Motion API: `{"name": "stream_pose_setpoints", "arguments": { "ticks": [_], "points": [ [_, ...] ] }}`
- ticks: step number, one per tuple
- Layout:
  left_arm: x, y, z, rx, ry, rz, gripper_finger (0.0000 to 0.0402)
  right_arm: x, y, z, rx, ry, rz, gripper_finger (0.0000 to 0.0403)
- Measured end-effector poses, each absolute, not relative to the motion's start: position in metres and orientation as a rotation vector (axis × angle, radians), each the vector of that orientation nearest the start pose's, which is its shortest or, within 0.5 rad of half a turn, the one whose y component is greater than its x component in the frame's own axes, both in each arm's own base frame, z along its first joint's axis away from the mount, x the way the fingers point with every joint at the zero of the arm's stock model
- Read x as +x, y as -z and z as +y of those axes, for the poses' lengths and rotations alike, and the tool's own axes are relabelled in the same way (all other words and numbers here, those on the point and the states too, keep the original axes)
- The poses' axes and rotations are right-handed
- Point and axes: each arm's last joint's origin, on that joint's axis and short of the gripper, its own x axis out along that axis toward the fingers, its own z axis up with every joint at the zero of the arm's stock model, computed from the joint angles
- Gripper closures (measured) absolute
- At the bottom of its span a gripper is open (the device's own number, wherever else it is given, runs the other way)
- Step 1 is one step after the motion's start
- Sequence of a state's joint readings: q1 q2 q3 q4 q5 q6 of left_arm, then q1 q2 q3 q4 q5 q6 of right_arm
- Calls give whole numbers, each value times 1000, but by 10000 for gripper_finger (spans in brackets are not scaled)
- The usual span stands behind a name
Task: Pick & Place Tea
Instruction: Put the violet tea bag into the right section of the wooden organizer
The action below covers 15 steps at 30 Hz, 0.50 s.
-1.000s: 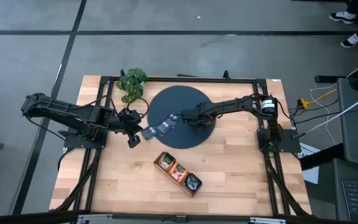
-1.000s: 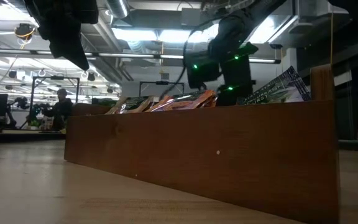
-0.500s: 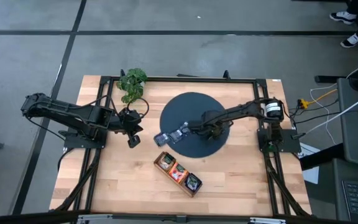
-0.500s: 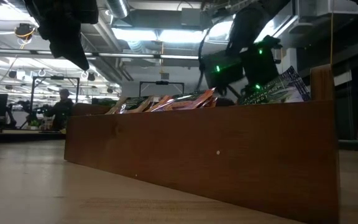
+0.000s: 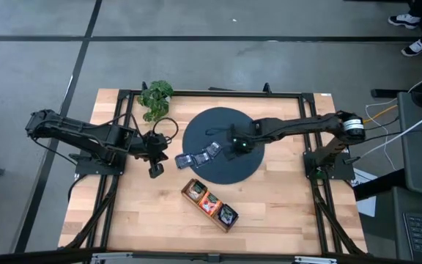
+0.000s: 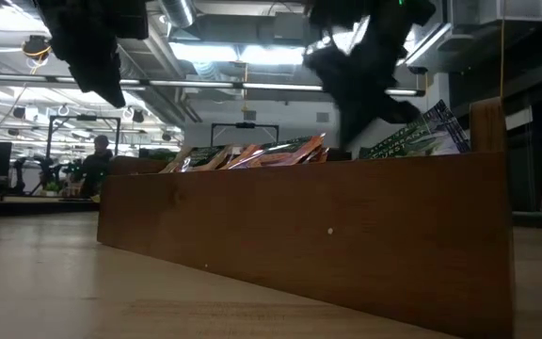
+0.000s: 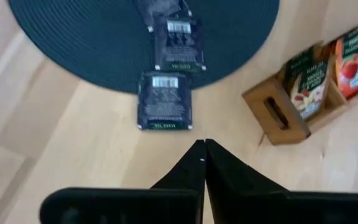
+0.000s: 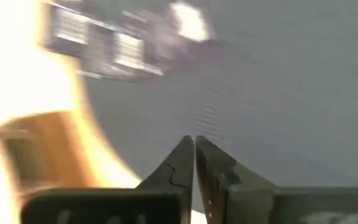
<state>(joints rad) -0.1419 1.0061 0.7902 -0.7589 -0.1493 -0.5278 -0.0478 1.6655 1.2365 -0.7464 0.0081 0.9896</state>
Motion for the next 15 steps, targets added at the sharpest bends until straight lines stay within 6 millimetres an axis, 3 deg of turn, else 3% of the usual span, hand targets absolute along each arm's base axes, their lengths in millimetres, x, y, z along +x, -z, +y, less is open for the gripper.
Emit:
{"name": "stream_pose_setpoints", "arguments": {
  "ticks": [6,15],
  "points": [
    [197,-237,-24,-342,-274,1027,369,352,-248,-5,924,456,796,359],
    [217,-207,-22,-169,-410,1045,282,363,-249,6,918,395,711,309]
  ]
}}
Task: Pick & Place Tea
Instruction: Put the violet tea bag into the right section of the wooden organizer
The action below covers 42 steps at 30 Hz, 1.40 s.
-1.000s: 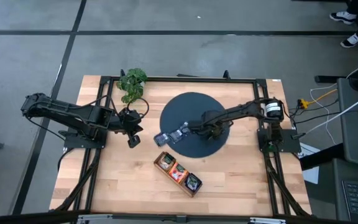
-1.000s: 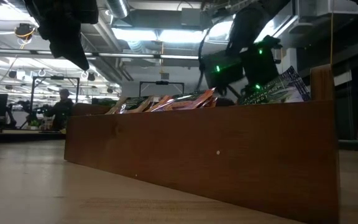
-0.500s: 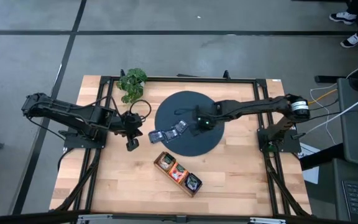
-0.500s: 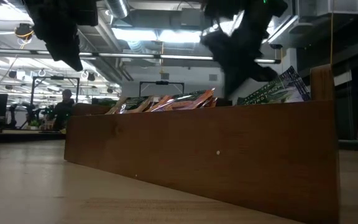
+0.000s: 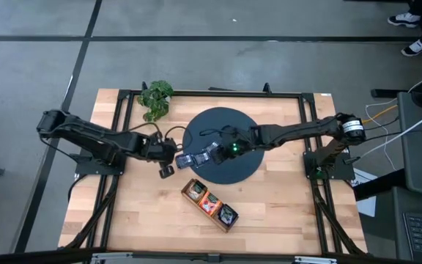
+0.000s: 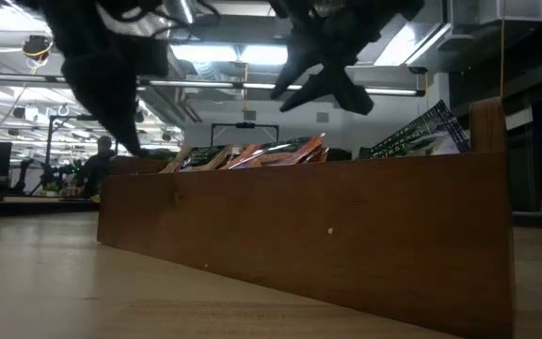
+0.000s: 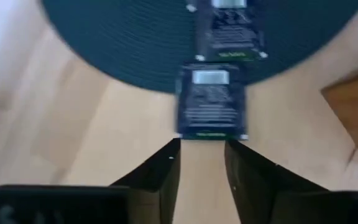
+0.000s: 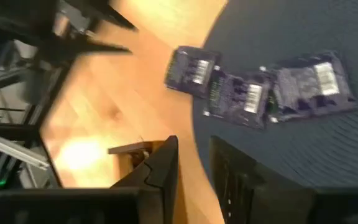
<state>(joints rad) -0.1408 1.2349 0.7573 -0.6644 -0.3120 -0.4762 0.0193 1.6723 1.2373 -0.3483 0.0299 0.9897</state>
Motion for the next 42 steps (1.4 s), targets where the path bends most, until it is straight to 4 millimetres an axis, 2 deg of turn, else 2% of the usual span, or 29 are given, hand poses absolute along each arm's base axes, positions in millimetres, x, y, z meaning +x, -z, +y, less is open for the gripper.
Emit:
{"name": "stream_pose_setpoints", "arguments": {
  "ticks": [3,7,13,17,21,25,31,37,42],
  "points": [
    [217,-185,-23,-230,-362,999,269,367,-250,8,921,374,678,307],
    [204,-161,-20,-303,-448,1005,271,370,-252,10,925,352,646,307],
    [193,-149,-18,-408,-470,955,274,371,-252,11,956,354,633,307],
    [193,-139,-14,-628,-435,903,267,377,-250,12,964,314,608,307],
    [189,-130,-9,-809,-475,870,259,391,-236,12,969,269,586,307],
    [186,-128,-5,-882,-522,870,250,403,-212,8,969,249,624,320],
    [187,-128,-2,-949,-534,860,238,418,-181,3,990,232,665,394],
    [188,-129,1,-950,-580,822,233,438,-172,2,980,229,670,393],
    [188,-130,4,-913,-641,770,232,437,-170,-1,949,277,694,394]
  ]
}}
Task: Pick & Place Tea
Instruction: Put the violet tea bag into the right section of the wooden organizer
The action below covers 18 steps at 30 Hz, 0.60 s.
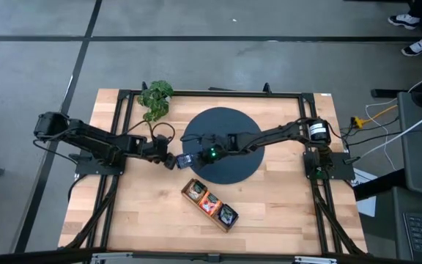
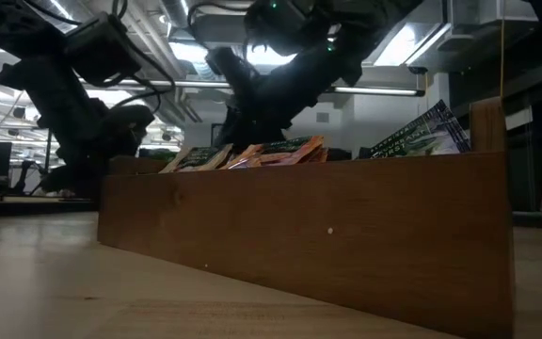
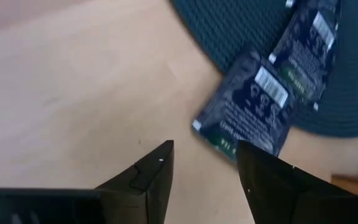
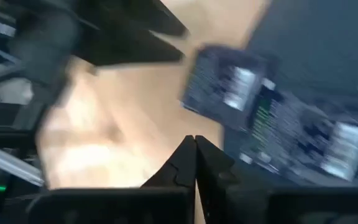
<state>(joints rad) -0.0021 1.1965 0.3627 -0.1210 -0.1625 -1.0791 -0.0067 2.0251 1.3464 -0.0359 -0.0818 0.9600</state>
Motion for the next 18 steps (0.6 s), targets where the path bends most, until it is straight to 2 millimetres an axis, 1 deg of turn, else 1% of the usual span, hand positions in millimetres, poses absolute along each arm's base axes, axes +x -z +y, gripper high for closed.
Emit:
{"name": "stream_pose_setpoints", "arguments": {
  "ticks": [4,8,12,18],
  "points": [
    [192,-133,5,-869,-622,720,239,432,-164,-6,958,315,771,387],
    [194,-132,6,-810,-597,727,260,430,-162,-8,959,332,793,394],
    [195,-125,7,-783,-583,778,289,430,-163,-7,983,339,784,398],
    [200,-115,7,-735,-592,804,334,430,-163,-7,1010,349,779,376]
  ]
}}
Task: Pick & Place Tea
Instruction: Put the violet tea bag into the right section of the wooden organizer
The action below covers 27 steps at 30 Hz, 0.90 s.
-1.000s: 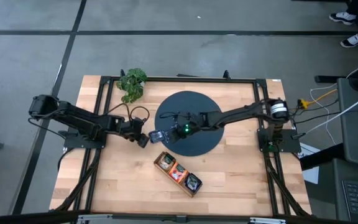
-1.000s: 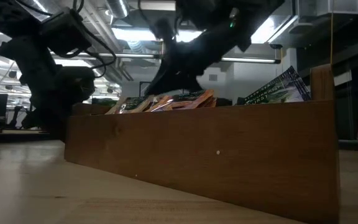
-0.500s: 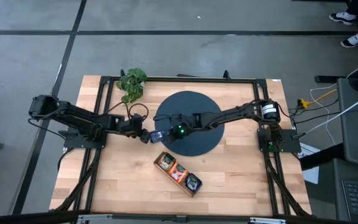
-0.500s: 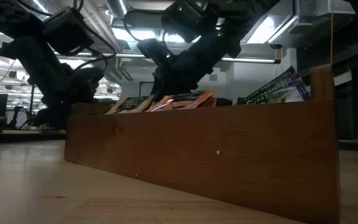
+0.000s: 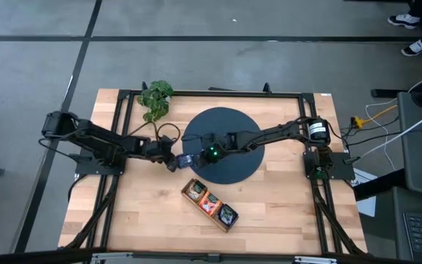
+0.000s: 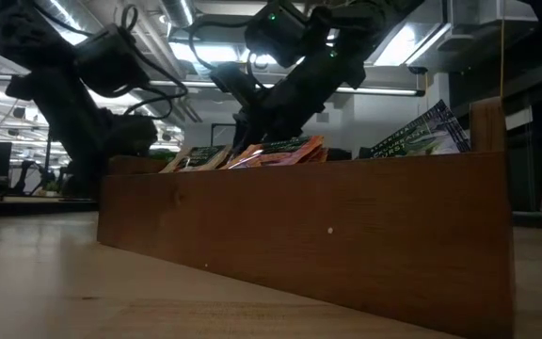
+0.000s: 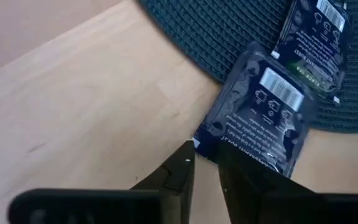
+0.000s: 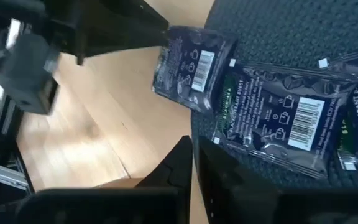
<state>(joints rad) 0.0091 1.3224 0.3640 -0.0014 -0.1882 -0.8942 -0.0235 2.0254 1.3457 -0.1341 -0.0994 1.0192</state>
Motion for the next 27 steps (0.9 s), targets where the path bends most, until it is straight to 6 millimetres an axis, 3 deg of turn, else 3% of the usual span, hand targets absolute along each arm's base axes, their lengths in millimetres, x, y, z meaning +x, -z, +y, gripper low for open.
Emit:
{"name": "stream_pose_setpoints", "arguments": {
  "ticks": [13,20,27],
  "points": [
    [206,-101,8,-704,-643,823,398,431,-163,-9,1131,341,790,368],
    [206,-101,9,-723,-651,802,398,439,-140,-21,1222,246,838,366],
    [206,-101,8,-738,-656,799,397,444,-121,-27,1286,247,828,303]
  ]
}}
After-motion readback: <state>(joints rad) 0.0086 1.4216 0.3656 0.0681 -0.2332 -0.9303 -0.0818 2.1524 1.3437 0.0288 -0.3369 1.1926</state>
